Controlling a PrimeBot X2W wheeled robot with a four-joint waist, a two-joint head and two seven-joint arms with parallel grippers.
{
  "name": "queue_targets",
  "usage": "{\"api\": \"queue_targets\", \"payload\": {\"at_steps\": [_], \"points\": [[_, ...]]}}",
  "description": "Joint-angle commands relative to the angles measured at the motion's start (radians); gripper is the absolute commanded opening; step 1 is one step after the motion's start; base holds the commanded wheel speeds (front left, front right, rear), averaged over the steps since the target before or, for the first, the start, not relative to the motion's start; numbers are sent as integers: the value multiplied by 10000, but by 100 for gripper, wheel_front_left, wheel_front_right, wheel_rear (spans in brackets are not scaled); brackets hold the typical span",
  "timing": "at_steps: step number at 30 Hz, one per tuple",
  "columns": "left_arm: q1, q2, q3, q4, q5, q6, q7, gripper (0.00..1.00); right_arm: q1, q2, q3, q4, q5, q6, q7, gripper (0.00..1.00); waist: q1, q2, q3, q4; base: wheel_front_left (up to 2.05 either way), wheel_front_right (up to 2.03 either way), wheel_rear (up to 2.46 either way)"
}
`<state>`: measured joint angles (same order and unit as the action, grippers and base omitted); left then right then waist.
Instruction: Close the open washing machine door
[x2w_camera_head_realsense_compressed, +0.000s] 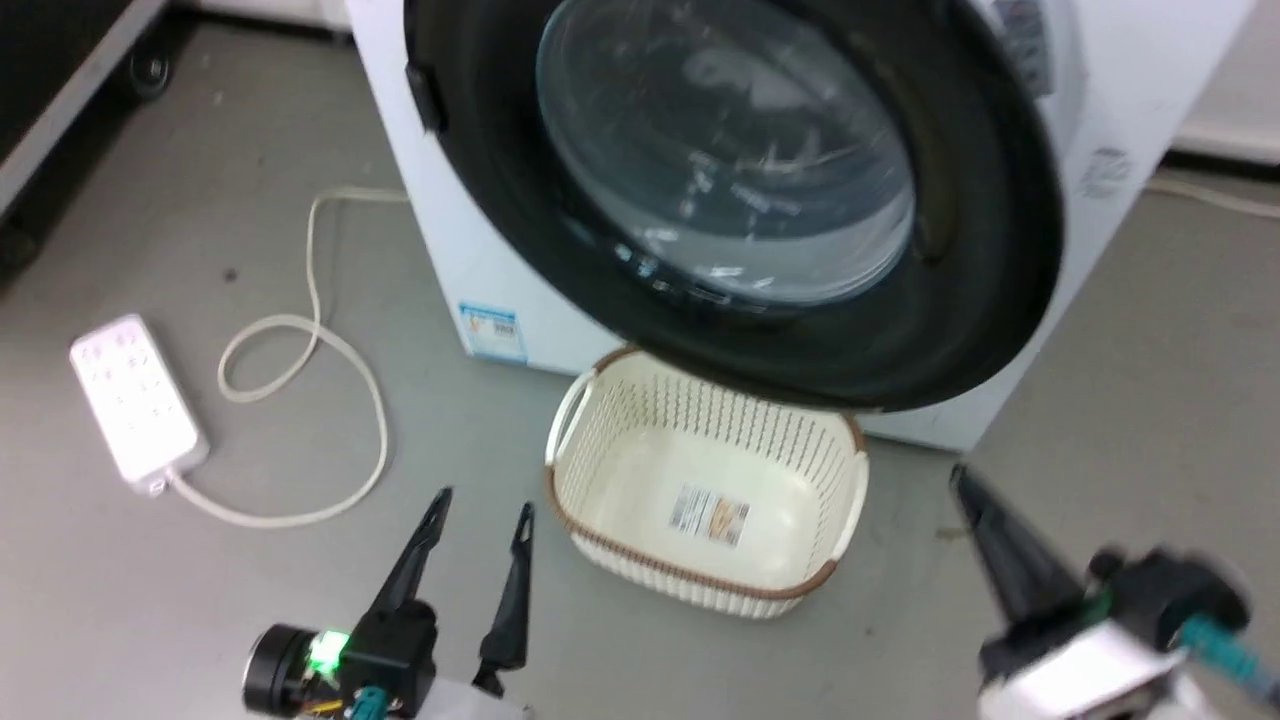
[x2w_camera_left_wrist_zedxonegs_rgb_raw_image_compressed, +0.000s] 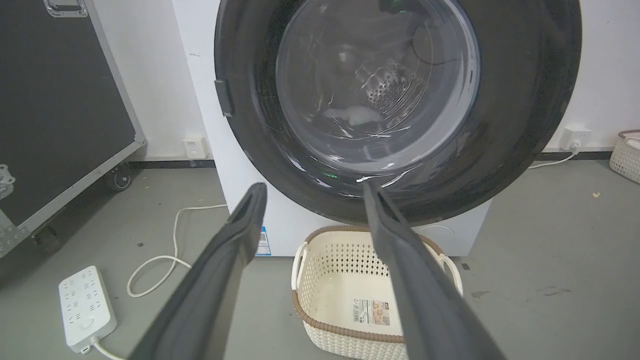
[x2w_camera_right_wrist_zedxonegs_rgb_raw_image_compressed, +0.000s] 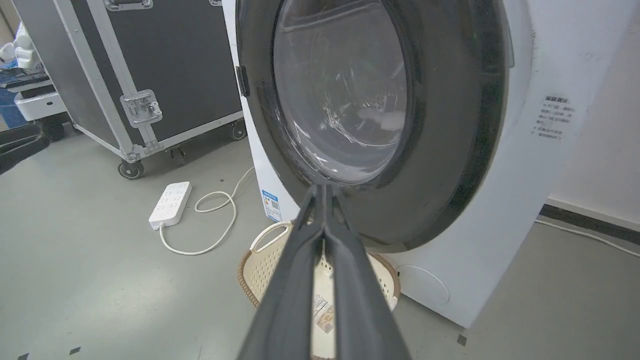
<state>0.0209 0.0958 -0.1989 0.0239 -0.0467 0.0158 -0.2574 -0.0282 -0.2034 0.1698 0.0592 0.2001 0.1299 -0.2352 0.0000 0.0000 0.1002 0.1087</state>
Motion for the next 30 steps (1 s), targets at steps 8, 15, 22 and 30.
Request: {"api": "queue_targets", "payload": {"at_steps": [8,15,22,30], "points": [[-801,-266,-354,-131,170,153,-43,100,-2783,-1998,782,455,1305,8,779,0,0,0,1806,906,0,0,0],[-1471,-391,-756,-237,129,342,-43,100,-4842,-3281,730,1792,2542,8,1257,0,0,0,2624,1408,0,0,0],[-1749,-438,-993,-288,-69,591,-43,100,-6568,-4211,807,3192,3305,8,1657,0,0,0,3150,1702,0,0,0],[-1920,-450,-1167,-177,-140,752,-43,100,-8440,-4274,311,5035,3618,8,1651,0,0,0,3479,1778,0,0,0]]}}
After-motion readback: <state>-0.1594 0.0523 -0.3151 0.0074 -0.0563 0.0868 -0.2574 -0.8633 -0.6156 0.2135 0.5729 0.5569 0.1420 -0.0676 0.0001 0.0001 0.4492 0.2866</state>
